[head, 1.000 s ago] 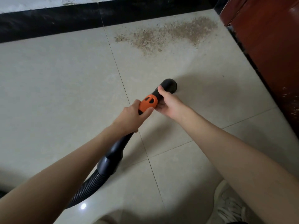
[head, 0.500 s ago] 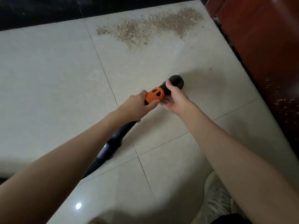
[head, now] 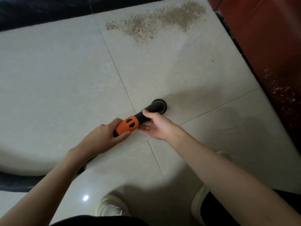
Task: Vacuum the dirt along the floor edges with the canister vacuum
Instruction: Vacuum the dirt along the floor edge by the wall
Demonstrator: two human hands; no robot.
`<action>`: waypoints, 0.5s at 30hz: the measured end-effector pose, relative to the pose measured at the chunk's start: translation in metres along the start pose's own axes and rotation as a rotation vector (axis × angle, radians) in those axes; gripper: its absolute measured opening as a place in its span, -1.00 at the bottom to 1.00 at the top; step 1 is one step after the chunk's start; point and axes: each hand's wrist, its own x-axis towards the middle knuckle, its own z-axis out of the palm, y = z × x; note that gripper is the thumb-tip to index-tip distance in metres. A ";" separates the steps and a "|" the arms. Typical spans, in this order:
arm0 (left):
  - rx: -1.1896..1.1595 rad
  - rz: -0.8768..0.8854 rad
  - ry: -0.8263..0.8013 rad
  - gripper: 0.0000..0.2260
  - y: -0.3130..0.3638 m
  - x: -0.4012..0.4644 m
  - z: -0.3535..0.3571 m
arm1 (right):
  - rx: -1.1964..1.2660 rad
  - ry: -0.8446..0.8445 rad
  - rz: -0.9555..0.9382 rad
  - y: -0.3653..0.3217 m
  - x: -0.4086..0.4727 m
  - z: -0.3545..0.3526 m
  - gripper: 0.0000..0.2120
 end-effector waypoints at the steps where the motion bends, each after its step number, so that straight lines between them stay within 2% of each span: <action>1: 0.004 -0.009 0.009 -0.68 -0.008 -0.007 -0.001 | -0.011 -0.014 0.017 0.006 0.000 0.005 -0.81; 6: -0.019 -0.021 0.030 -0.73 -0.025 -0.010 -0.008 | -0.040 -0.017 0.003 0.015 0.005 0.027 -0.83; 10: 0.011 0.045 0.078 -0.69 -0.009 0.004 -0.002 | -0.007 0.013 -0.072 0.005 -0.002 0.013 -0.83; 15: -0.022 0.128 -0.099 -0.70 0.033 0.025 0.019 | 0.058 0.129 -0.101 -0.006 -0.020 -0.036 -0.74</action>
